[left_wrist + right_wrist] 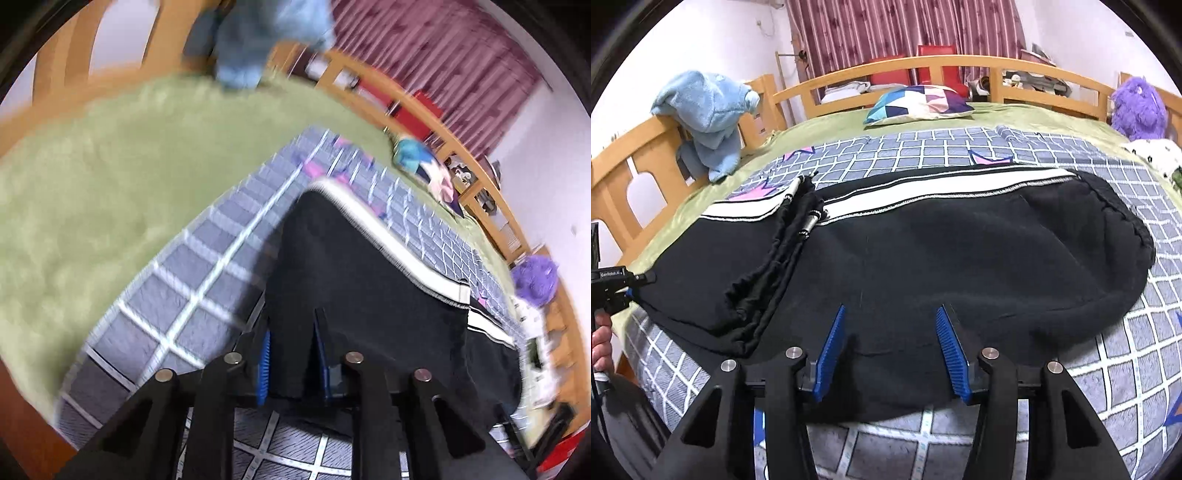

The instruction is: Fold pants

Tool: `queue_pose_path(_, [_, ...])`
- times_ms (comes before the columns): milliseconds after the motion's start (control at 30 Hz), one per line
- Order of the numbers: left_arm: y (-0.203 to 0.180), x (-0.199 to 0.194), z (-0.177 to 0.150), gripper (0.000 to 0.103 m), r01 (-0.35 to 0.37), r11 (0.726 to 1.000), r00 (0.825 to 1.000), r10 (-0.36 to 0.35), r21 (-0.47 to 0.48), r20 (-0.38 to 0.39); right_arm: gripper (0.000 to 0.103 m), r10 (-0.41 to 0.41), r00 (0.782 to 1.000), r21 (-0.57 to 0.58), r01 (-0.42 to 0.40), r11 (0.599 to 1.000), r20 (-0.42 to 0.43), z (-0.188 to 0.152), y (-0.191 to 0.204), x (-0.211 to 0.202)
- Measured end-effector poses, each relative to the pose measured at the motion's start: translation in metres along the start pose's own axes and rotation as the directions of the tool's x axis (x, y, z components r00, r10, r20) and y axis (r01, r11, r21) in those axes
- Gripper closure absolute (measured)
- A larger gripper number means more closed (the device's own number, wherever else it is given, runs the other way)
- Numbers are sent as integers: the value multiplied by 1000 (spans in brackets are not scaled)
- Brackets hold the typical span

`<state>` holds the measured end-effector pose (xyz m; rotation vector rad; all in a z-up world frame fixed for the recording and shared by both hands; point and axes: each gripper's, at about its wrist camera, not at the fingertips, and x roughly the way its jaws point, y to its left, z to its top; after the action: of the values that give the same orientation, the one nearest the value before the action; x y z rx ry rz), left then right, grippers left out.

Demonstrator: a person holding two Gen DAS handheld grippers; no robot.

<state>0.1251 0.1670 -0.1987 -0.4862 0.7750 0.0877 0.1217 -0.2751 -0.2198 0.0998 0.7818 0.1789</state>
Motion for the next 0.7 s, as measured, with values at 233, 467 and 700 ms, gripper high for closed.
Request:
queue_pose_path(233, [-133, -65, -1, 87, 32, 952, 985, -81, 306, 149, 52, -6, 999, 59, 2, 998, 53, -5, -34, -26])
queue_pose_path(467, [-260, -51, -56, 89, 234, 827, 964, -266, 511, -11, 52, -8, 998, 213, -7, 977, 70, -7, -87, -46])
queue_pose_path(700, [-288, 9, -110, 96, 395, 778, 917, -301, 489, -261, 51, -26, 997, 316, 0, 949, 79, -11, -117, -56])
